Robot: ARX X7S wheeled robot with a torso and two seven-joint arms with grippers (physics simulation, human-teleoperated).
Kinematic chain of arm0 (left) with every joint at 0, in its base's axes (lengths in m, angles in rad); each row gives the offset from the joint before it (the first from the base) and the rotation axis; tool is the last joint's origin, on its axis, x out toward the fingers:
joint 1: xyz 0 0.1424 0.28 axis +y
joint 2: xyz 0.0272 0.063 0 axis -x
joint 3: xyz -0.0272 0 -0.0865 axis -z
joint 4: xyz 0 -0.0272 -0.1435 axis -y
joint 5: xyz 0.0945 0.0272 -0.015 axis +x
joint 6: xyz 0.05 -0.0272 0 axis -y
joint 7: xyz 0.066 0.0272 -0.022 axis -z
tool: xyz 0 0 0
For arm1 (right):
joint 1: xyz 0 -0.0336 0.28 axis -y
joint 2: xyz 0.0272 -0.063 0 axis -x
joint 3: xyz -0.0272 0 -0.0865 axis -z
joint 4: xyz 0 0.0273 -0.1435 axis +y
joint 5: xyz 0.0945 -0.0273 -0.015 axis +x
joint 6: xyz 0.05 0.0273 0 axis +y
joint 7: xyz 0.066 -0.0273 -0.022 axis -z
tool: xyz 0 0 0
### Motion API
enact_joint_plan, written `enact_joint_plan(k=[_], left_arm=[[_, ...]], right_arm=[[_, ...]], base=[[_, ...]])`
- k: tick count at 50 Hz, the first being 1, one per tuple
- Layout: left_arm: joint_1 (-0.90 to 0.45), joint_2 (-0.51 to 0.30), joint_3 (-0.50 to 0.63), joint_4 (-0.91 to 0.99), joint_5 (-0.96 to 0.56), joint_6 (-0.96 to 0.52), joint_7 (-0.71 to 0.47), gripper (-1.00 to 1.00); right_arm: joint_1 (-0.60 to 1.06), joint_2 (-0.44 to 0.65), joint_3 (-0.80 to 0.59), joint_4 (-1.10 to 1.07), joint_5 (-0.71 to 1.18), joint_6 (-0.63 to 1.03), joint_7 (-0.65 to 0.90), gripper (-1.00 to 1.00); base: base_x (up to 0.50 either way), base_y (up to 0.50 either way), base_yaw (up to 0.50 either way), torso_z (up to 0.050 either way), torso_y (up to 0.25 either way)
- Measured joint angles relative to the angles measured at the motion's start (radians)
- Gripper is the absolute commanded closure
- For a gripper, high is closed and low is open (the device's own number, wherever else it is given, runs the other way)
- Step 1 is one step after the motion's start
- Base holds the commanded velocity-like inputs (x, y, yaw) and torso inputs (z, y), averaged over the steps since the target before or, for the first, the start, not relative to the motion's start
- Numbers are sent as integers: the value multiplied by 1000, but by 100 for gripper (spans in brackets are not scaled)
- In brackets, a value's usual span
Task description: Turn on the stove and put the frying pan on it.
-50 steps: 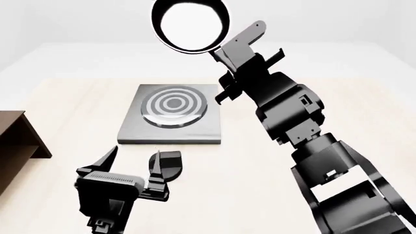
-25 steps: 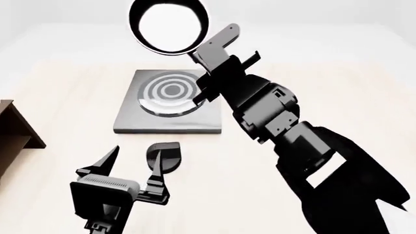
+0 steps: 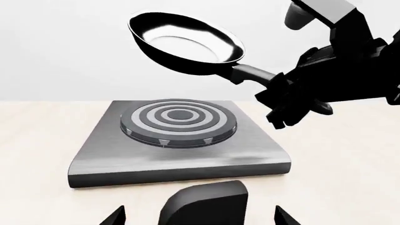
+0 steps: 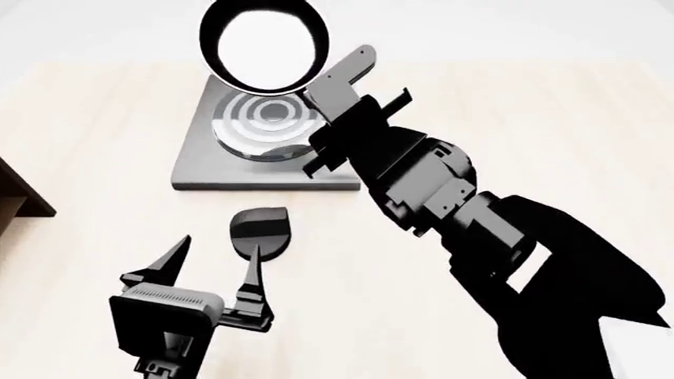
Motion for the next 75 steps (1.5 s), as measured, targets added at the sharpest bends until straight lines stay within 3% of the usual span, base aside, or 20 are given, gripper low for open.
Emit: enact_joint_plan(k=[25, 71, 72, 75], left_arm=[[2, -1, -12, -10, -20, 8, -12, -100], [2, -9, -16, -25, -40, 26, -21, -100], [2, -10, -16, -25, -40, 27, -21, -100], [1, -10, -16, -25, -41, 27, -21, -100]], right_arm=[[18, -3, -230, 10, 187, -57, 47, 100], [-81, -3, -228, -11, 59, -23, 46, 100], [-81, -3, -227, -11, 57, -22, 46, -100], [-80, -4, -221, -11, 39, -21, 51, -100]], base=[[0, 0, 0, 0, 1], [0, 0, 0, 0, 1], [0, 0, 0, 0, 0], [0, 0, 0, 0, 0]])
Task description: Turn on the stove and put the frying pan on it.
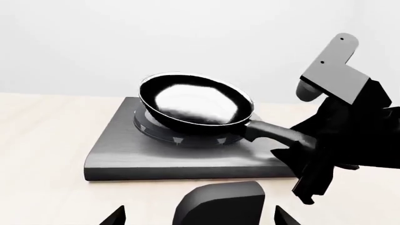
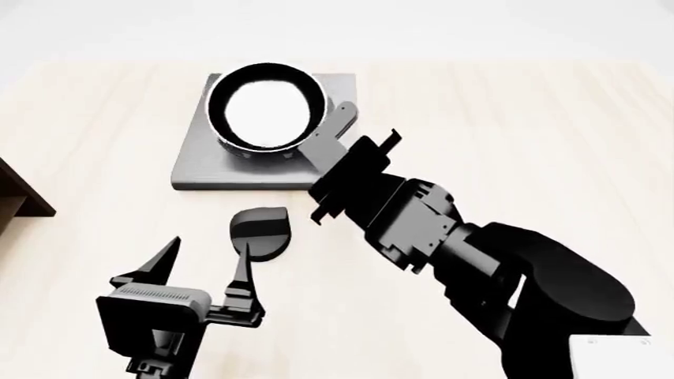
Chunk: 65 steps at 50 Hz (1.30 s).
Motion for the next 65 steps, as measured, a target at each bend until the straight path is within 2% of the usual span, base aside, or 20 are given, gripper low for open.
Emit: enact_joint_plan(k=[20, 34, 48, 58, 65], left_arm=[[-4, -7, -1, 3, -10, -2, -5, -100], [-3, -10, 1, 4, -11, 1, -9, -100], [-2, -12, 3, 4, -11, 5, -13, -100], [-2, -13, 6, 8, -10, 2, -20, -100], [-3, -15, 11, 14, -7, -2, -26, -100]], right_arm=[[13, -3, 17, 3, -22, 8, 5, -100], [36, -1, 16, 25, 152, 22, -102, -100], [54, 0, 9, 31, 227, 13, -142, -100], [83, 5, 11, 17, 237, -32, -128, -100], [105, 59, 20, -96, 245, -44, -73, -100]], base=[[0, 0, 0, 0, 0], [0, 0, 0, 0, 0], [0, 0, 0, 0, 0], [0, 0, 0, 0, 0], [0, 0, 0, 0, 0]])
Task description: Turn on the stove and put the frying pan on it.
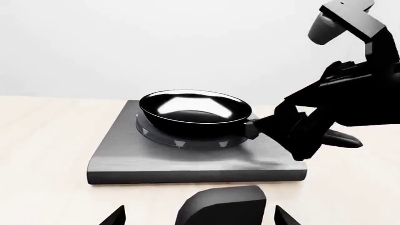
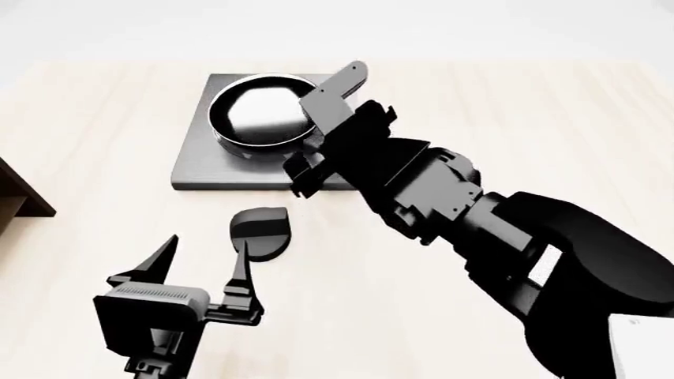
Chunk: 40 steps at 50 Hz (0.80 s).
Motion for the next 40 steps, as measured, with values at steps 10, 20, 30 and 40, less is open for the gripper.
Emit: enact_joint_plan(k=[10, 20, 30, 40], left_arm=[[-8, -4, -2, 10, -2, -11, -11, -100], [-25, -7, -23, 20, -9, -21, -36, -100], [-39, -15, -57, 53, -6, -14, -69, -100], [-19, -23, -95, 97, -6, 31, -85, -100]], right_arm=[[26, 142, 17, -276, 11, -5, 119, -100], [-8, 358, 39, -601, -16, -76, 271, -100], [-108, 644, 86, -943, -54, -232, 445, -100], [-303, 922, 105, -1212, -206, -484, 638, -100]], base=[[0, 0, 0, 0, 0], [0, 0, 0, 0, 0], [0, 0, 0, 0, 0], [0, 0, 0, 0, 0]])
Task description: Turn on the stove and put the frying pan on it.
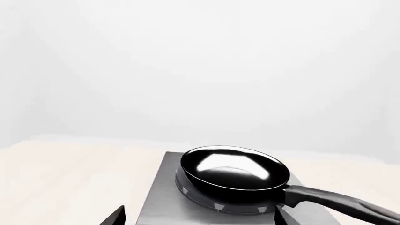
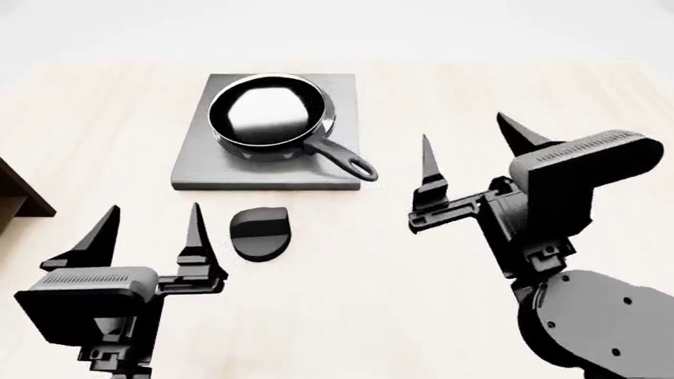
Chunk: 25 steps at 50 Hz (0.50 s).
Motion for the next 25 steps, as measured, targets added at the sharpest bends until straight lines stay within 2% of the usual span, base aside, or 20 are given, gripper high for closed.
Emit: enact_joint_plan(k=[9, 17, 21, 25], left_arm=[[27, 4, -42, 34, -10, 73, -6, -100], [47, 32, -80, 46, -7, 172, -10, -100], [55, 48, -103, 49, -10, 228, -11, -100], [68, 67, -126, 54, -10, 296, -8, -100]], right_arm=[[-192, 214, -10, -145, -259, -243, 233, -100], [-326, 324, 1, -182, -521, -423, 478, -100], [-458, 351, 106, -180, -619, -503, 571, -100], [-632, 358, 272, -181, -698, -548, 634, -100]], base=[[0, 0, 0, 0, 0], [0, 0, 0, 0, 0], [0, 0, 0, 0, 0], [0, 0, 0, 0, 0]])
